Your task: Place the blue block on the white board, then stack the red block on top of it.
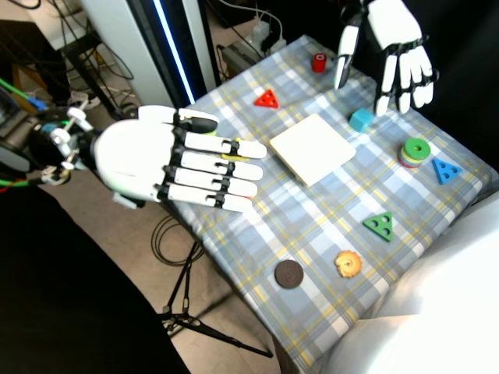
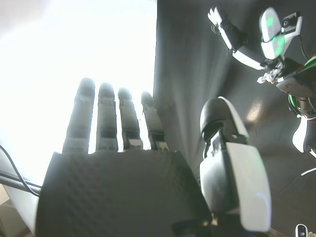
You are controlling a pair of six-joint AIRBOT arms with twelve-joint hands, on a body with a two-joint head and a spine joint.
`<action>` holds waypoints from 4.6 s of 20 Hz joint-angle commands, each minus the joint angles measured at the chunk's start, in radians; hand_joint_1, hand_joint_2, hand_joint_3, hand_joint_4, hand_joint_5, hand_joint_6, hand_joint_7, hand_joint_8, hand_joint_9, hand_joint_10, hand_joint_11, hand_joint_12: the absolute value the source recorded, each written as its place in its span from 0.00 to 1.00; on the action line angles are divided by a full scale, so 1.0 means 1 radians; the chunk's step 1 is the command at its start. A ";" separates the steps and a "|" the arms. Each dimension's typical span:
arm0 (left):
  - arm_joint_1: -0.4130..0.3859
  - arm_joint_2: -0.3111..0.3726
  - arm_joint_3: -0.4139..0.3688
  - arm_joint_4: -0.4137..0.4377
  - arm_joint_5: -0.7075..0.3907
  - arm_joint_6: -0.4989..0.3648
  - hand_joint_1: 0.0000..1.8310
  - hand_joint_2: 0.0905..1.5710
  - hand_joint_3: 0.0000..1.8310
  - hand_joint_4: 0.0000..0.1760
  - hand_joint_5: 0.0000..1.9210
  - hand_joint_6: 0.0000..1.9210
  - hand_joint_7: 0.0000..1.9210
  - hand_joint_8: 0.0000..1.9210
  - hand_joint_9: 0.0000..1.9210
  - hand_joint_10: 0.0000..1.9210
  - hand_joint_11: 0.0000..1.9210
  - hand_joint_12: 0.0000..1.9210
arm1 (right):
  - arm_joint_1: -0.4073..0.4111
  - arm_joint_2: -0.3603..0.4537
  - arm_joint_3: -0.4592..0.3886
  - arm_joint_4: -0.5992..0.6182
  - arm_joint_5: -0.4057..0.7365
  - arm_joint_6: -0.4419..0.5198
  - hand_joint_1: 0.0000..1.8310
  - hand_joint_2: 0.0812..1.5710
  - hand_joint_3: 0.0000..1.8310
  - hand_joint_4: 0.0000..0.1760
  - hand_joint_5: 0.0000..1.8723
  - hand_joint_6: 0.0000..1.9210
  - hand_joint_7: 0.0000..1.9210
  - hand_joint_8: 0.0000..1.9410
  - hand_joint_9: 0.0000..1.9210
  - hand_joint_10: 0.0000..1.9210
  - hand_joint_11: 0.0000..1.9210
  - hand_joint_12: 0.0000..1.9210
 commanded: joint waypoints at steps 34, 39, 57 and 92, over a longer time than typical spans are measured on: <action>-0.070 -0.095 0.142 -0.118 0.034 0.074 0.53 0.72 0.00 1.00 0.45 0.59 0.39 0.00 0.28 0.01 0.00 0.34 | 0.006 -0.012 0.005 0.017 0.115 0.003 0.03 0.84 0.00 0.34 0.05 0.00 0.14 0.00 0.11 0.00 0.08 0.02; -0.079 -0.101 0.141 -0.114 0.024 0.057 0.55 0.71 0.00 0.95 0.48 0.55 0.43 0.01 0.31 0.01 0.00 0.37 | 0.003 -0.012 0.005 0.019 0.115 0.004 0.03 0.84 0.00 0.38 0.05 0.00 0.14 0.00 0.11 0.00 0.08 0.02; -0.174 -0.049 -0.003 0.279 -0.145 -0.210 0.59 0.65 0.00 0.63 0.58 0.39 0.45 0.00 0.30 0.00 0.00 0.39 | 0.003 -0.016 0.005 0.023 0.115 0.004 0.01 0.85 0.00 0.36 0.05 0.00 0.14 0.00 0.13 0.00 0.11 0.03; -0.235 -0.296 0.250 0.199 0.106 -0.254 0.56 0.67 0.00 1.00 0.53 0.48 0.42 0.00 0.28 0.00 0.00 0.40 | 0.002 -0.028 0.015 0.014 0.115 0.007 0.03 0.85 0.00 0.42 0.06 0.00 0.13 0.00 0.13 0.00 0.11 0.03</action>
